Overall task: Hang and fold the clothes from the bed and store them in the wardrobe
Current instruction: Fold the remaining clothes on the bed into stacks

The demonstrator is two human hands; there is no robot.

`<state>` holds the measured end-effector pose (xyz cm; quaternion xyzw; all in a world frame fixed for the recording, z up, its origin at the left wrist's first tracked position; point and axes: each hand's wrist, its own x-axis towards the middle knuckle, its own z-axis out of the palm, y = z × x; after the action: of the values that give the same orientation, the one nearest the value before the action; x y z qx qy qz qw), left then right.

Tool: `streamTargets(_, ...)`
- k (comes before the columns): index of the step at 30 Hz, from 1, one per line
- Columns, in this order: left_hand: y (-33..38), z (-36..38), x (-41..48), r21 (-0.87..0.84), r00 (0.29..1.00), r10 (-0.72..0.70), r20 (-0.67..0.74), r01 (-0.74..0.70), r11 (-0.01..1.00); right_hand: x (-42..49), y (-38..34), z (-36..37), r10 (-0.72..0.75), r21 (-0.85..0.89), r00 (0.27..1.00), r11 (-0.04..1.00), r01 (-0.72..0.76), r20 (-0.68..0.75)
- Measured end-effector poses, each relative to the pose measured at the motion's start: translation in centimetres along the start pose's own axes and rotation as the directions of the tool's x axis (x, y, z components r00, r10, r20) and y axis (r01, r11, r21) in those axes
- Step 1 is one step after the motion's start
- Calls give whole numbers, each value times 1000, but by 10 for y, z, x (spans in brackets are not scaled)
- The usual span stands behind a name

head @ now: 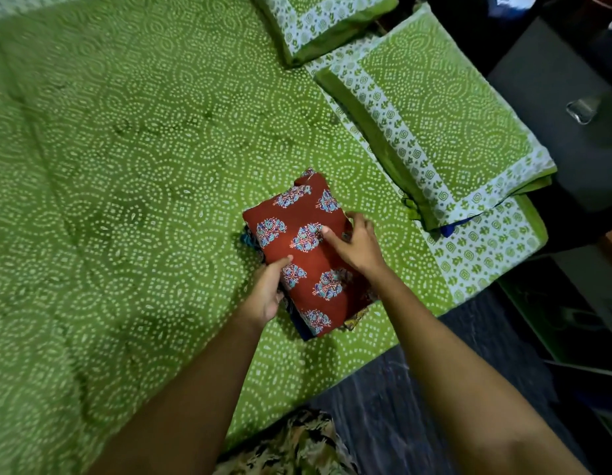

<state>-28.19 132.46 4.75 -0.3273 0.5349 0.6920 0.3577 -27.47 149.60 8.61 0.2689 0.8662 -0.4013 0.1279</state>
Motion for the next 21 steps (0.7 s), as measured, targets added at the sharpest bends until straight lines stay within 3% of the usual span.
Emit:
streamTargets(5, 2, 3, 8, -100, 994, -64, 87, 73, 992, 21, 13, -3, 30, 147, 980, 987, -59, 194)
streamTargets(8, 4, 12, 9, -84, 991, -41, 123, 52, 995, 31, 20, -4, 38, 230, 982, 970, -81, 186)
streamTargets(13, -2, 25, 15, -11, 999, 37, 11, -37, 999, 34, 29, -1, 93, 317, 979, 937, -147, 181)
streamTargets(16, -3, 26, 13, -90, 998, -42, 40, 45, 995, 33, 26, 2, 92, 287, 980, 947, -141, 179)
streamTargets(21, 2, 26, 5, -115, 989, -27, 148, 45, 992, 33, 25, -2, 105, 329, 977, 930, -163, 185)
